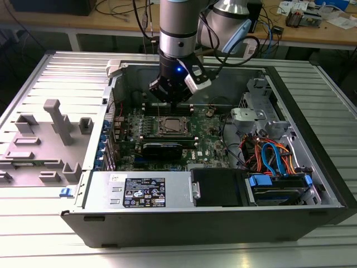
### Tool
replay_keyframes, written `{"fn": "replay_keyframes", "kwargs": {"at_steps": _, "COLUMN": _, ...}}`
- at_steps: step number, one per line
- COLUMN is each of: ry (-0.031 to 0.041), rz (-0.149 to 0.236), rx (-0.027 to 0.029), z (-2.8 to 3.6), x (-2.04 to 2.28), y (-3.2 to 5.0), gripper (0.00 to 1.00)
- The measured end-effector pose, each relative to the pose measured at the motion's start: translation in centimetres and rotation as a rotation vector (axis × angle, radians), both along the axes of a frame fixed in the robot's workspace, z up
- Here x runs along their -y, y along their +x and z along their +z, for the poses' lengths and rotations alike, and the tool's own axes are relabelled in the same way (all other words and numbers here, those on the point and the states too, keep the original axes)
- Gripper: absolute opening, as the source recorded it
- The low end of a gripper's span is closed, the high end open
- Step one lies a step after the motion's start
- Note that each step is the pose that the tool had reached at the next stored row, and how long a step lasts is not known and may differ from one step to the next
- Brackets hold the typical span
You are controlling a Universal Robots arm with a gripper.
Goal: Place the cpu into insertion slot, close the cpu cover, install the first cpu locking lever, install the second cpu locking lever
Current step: 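Install the first cpu locking lever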
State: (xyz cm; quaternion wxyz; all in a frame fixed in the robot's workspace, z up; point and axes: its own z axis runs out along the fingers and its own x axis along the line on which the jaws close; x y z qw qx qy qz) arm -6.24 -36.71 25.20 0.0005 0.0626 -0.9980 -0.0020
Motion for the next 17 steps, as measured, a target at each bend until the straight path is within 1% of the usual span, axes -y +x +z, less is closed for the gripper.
{"fn": "replay_keyframes", "kwargs": {"at_steps": 10, "ry": 0.0001, "rz": 0.004, "rx": 0.0000, "z": 0.00, "x": 0.00, "y": 0.00, "gripper": 0.11}}
{"fn": "replay_keyframes", "kwargs": {"at_steps": 11, "ry": -0.0001, "rz": -0.036, "rx": 0.0000, "z": -0.08, "x": 0.00, "y": -0.02, "gripper": 0.11}}
{"fn": "replay_keyframes", "kwargs": {"at_steps": 12, "ry": 0.0000, "rz": -0.036, "rx": 0.0000, "z": -0.09, "x": 0.00, "y": -0.06, "gripper": 0.11}}
{"fn": "replay_keyframes", "kwargs": {"at_steps": 15, "ry": 0.0001, "rz": -0.036, "rx": 0.0001, "z": -0.09, "x": 0.00, "y": -0.42, "gripper": 0.11}}
{"fn": "replay_keyframes", "kwargs": {"at_steps": 16, "ry": 0.0001, "rz": -0.036, "rx": 0.0002, "z": -0.09, "x": 0.00, "y": -0.86, "gripper": 0.11}}
{"fn": "replay_keyframes", "kwargs": {"at_steps": 17, "ry": 0.0001, "rz": -0.036, "rx": 0.0003, "z": -0.09, "x": 0.00, "y": -1.04, "gripper": 0.11}}
